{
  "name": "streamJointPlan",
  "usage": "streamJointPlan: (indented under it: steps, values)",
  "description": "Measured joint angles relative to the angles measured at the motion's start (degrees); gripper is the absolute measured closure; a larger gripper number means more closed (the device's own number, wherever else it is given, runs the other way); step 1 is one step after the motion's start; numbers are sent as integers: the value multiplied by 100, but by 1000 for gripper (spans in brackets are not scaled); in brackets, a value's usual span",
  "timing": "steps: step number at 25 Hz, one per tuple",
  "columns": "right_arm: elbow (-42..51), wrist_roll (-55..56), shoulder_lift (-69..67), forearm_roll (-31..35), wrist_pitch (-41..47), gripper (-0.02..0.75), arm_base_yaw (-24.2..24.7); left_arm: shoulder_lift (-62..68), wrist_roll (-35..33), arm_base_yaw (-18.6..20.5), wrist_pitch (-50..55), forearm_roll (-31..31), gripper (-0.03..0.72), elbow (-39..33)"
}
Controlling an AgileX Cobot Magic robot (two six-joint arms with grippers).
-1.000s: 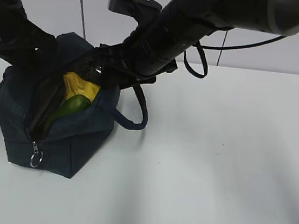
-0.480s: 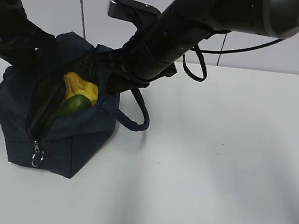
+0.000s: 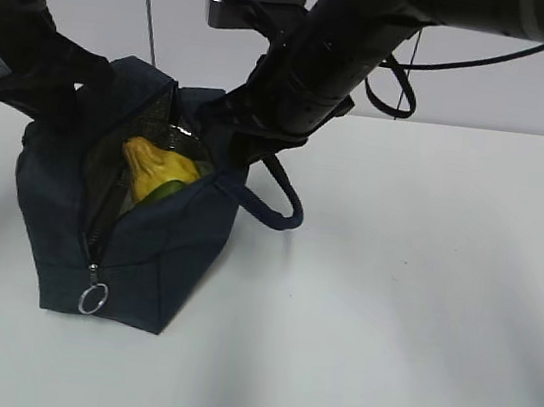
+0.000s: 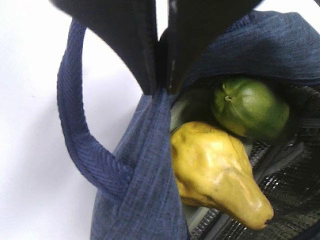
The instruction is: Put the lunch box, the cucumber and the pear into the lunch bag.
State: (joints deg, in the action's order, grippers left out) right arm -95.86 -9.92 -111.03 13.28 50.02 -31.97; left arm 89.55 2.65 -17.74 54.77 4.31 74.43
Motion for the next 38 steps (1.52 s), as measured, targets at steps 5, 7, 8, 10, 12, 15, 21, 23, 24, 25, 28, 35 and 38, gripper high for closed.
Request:
streamJointPlan:
  steps: [5, 7, 8, 10, 12, 15, 21, 23, 24, 25, 28, 35, 38]
  values:
    - [0, 320, 202, -872, 372, 727, 0, 0, -486, -5, -66, 833, 687, 0]
    - [0, 402, 250, -1106, 509, 727, 0, 0, -561, -34, -141, 1050, 687, 0]
    - [0, 429, 261, -1172, 593, 727, 14, 0, -563, -83, -196, 1087, 687, 0]
    - [0, 461, 285, -1211, 711, 727, 78, 0, -570, -239, -318, 1100, 687, 0]
    - [0, 494, 285, -1211, 835, 727, 177, 0, -583, -485, -442, 1114, 687, 0]
    - [0, 508, 309, -1260, 903, 727, 313, 22, -590, -780, -670, 1145, 687, -5]
    - [0, 518, 462, -1573, 1083, 727, 403, 317, -600, -937, -962, 1287, 687, -5]
    - [0, 518, 471, -1648, 1104, 727, 403, 432, -600, -937, -1015, 1298, 687, -5]
    - [0, 518, 471, -1658, 1118, 727, 403, 468, -600, -937, -1028, 1304, 687, -5]
    - [0, 518, 471, -1661, 1128, 727, 409, 488, -600, -937, -1050, 1309, 687, -5]
    - [0, 518, 471, -1786, 1201, 727, 409, 502, -600, -937, -1178, 1393, 687, -5]
    - [0, 540, 471, -1926, 1276, 727, 409, 508, -600, -937, -1285, 1536, 682, -5]
    - [0, 550, 471, -1891, 1285, 714, 409, 508, -605, -937, -1301, 1536, 641, -5]
